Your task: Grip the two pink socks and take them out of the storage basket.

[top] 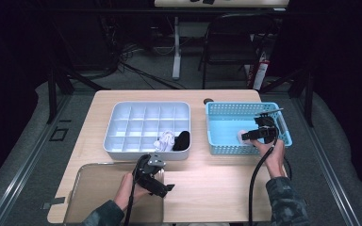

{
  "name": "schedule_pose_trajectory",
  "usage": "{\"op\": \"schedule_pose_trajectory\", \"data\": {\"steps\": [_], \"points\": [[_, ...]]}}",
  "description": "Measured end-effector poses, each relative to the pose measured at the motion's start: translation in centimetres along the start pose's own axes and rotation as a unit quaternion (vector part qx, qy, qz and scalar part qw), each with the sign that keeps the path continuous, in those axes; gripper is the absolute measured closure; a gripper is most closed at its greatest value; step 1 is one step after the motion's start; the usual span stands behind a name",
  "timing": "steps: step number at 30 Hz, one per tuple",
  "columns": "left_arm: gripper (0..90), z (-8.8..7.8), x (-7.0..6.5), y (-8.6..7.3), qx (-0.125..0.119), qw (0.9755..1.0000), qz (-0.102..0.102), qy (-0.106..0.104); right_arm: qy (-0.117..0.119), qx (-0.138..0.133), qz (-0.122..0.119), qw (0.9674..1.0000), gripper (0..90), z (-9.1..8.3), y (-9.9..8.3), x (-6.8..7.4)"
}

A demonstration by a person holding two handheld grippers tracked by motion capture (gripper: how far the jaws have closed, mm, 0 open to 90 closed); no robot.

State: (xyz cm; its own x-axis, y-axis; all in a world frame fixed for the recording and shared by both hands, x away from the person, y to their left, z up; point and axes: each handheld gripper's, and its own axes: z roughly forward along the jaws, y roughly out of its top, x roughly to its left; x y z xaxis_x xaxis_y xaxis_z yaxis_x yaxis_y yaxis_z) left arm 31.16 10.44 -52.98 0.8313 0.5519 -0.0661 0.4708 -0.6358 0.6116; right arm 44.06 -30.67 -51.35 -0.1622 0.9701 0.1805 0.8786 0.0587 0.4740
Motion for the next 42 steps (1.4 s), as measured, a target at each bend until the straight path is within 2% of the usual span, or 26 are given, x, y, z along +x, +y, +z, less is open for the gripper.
{"op": "schedule_pose_trajectory", "data": {"steps": [9, 12, 15, 16, 20, 24, 26, 27, 32, 35, 42], "points": [[0.1, 0.0, 0.0, 0.0, 0.001, 1.0, -0.001, 0.003, -0.016, 0.029, -0.01, 0.9994, 69.2, 0.1, 0.5, 0.2], [0.1, 0.0, 0.0, 0.0, 0.004, 1.0, 0.0, 0.005, -0.017, 0.032, -0.006, 0.9993, 74.7, 0.2, 0.6, 0.2], [0.1, 0.0, 0.0, 0.0, 0.005, 1.0, 0.001, 0.005, -0.017, 0.043, -0.012, 0.9988, 78.4, 0.1, 0.8, 0.1], [0.1, 0.0, 0.0, 0.0, 0.005, 1.0, 0.0, 0.006, -0.023, 0.046, -0.014, 0.9986, 79.0, 0.1, 0.8, 0.2], [0.1, 0.0, 0.0, 0.0, 0.003, 1.0, 0.0, 0.004, -0.02, 0.046, -0.013, 0.9987, 81.0, 0.0, 0.9, 0.2], [0.1, 0.0, 0.0, 0.0, 0.003, 1.0, 0.0, 0.005, -0.02, 0.061, -0.021, 0.9977, 81.9, -0.1, 1.0, 0.2], [0.1, 0.0, 0.0, 0.0, 0.004, 1.0, 0.001, 0.005, -0.019, 0.059, -0.018, 0.9979, 82.0, 0.0, 1.1, 0.3], [0.1, 0.0, 0.1, 0.0, 0.004, 1.0, 0.001, 0.005, -0.019, 0.068, -0.025, 0.9972, 82.0, -0.2, 1.2, 0.2], [0.1, 0.0, 0.0, 0.0, 0.005, 1.0, 0.001, 0.005, -0.026, 0.074, -0.033, 0.9964, 82.1, -0.6, 1.8, 0.3], [0.1, 0.0, 0.0, 0.0, 0.005, 1.0, 0.001, 0.005, -0.03, 0.07, -0.033, 0.9966, 82.1, -0.9, 2.1, 0.3], [0.1, 0.0, 0.0, 0.0, 0.004, 1.0, 0.001, 0.004, -0.04, 0.072, -0.053, 0.9952, 82.1, -2.1, 3.3, 0.5]]}}
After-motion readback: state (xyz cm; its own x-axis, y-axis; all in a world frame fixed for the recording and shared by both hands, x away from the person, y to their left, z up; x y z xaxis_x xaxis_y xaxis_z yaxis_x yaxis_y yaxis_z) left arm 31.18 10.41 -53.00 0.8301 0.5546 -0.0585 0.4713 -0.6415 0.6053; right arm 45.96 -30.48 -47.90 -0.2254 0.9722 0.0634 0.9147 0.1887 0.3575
